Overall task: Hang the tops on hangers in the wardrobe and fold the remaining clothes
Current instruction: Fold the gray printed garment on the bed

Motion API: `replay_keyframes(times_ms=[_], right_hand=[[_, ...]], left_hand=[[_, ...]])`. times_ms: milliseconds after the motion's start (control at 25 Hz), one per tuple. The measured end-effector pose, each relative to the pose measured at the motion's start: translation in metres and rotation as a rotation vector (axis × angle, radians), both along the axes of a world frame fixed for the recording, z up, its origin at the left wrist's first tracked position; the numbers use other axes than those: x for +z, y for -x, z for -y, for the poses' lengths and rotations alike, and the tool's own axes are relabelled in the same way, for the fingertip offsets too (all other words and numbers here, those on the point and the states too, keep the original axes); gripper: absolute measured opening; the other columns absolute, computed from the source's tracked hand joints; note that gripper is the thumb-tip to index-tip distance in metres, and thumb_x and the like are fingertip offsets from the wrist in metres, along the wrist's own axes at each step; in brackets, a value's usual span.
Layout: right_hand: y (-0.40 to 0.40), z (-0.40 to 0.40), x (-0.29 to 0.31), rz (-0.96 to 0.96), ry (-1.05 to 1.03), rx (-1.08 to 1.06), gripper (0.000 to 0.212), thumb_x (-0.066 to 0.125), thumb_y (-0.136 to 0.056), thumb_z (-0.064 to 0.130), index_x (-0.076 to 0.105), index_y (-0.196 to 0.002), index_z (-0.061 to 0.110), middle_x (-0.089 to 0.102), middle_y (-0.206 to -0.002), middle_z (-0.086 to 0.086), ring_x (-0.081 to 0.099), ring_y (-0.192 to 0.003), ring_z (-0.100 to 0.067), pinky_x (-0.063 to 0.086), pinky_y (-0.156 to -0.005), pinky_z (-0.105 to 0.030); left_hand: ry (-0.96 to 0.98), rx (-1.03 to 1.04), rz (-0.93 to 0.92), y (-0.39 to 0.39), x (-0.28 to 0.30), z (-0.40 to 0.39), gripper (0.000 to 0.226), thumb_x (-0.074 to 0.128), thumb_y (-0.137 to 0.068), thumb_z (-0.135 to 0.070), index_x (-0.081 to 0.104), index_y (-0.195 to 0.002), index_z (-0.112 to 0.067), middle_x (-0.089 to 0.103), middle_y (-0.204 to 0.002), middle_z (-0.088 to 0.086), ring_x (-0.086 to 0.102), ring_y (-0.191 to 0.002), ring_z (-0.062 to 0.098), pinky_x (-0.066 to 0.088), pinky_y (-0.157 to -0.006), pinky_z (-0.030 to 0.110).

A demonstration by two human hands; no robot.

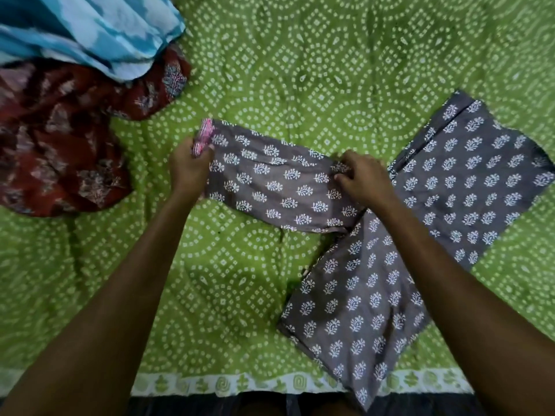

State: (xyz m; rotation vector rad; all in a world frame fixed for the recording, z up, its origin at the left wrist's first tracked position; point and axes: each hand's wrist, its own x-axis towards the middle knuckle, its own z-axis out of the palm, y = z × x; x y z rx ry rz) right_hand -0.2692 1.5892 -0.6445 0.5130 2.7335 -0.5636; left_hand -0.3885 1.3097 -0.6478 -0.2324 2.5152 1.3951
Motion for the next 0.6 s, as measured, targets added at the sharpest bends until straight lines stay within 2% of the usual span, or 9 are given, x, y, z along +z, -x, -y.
replay_keyframes(times_ms=[80,200,280,360,480,520,600], right_hand=[[0.002,-0.009,0.0,-0.11,0.063,-0.055,0.018,0.06,-0.089,0.018,0.064,-0.096,0.002,0.065,-0.097,-0.021,0.058,-0.093,-0.033,0.038,-0.079,-0.037],[-0.006,-0.019,-0.005,-0.13,0.09,-0.133,0.017,0.06,-0.09,0.017,0.065,-0.094,0.001,0.065,-0.095,-0.019,0.058,-0.085,-0.028,0.036,-0.069,-0.031],[-0.013,-0.023,-0.011,-0.143,0.155,-0.179,0.016,0.058,-0.091,0.017,0.065,-0.096,0.003,0.066,-0.095,-0.016,0.057,-0.083,-0.025,0.038,-0.069,-0.03],[-0.018,-0.022,-0.019,-0.198,0.108,-0.196,0.015,0.053,-0.092,0.016,0.063,-0.096,0.005,0.064,-0.096,-0.015,0.057,-0.087,-0.027,0.039,-0.072,-0.033],[-0.027,-0.015,-0.02,-0.254,-0.009,-0.271,0.025,0.056,-0.089,0.014,0.056,-0.112,0.003,0.055,-0.114,-0.016,0.049,-0.108,-0.03,0.036,-0.087,-0.034],[-0.031,-0.012,-0.019,-0.298,-0.028,-0.337,0.031,0.058,-0.087,0.013,0.054,-0.116,0.002,0.052,-0.117,-0.017,0.047,-0.109,-0.029,0.035,-0.088,-0.033],[-0.042,0.0,-0.015,-0.405,-0.029,-0.457,0.033,0.059,-0.085,0.012,0.053,-0.116,0.002,0.051,-0.116,-0.017,0.047,-0.104,-0.024,0.037,-0.087,-0.032]], left_hand=[[0.04,-0.115,-0.152,0.007,0.006,-0.008,0.015,0.054,-0.09,-0.019,0.06,-0.1,-0.01,0.06,-0.086,0.001,0.05,-0.08,0.01,0.042,-0.07,0.027],[0.105,-0.171,-0.199,0.013,-0.001,-0.011,0.026,0.051,-0.09,-0.02,0.06,-0.109,-0.005,0.065,-0.098,0.013,0.055,-0.084,0.016,0.044,-0.075,0.032],[0.119,-0.218,-0.263,0.017,-0.002,-0.011,0.026,0.05,-0.093,-0.022,0.061,-0.112,-0.008,0.066,-0.102,0.01,0.056,-0.088,0.013,0.042,-0.074,0.027],[0.175,-0.249,-0.291,0.023,-0.003,-0.01,0.025,0.05,-0.094,-0.022,0.06,-0.112,-0.009,0.066,-0.103,0.012,0.059,-0.09,0.02,0.04,-0.073,0.029],[0.536,-0.295,-0.282,0.019,-0.01,-0.01,0.032,0.052,-0.09,-0.027,0.056,-0.111,-0.003,0.057,-0.11,0.022,0.054,-0.099,0.035,0.037,-0.079,0.039],[0.59,-0.247,-0.268,0.015,-0.01,-0.01,0.036,0.054,-0.088,-0.031,0.054,-0.11,-0.002,0.056,-0.111,0.023,0.053,-0.102,0.036,0.037,-0.082,0.041],[0.563,-0.101,-0.131,0.012,-0.009,-0.013,0.043,0.058,-0.084,-0.038,0.054,-0.108,-0.002,0.06,-0.11,0.021,0.056,-0.103,0.036,0.041,-0.084,0.042]])
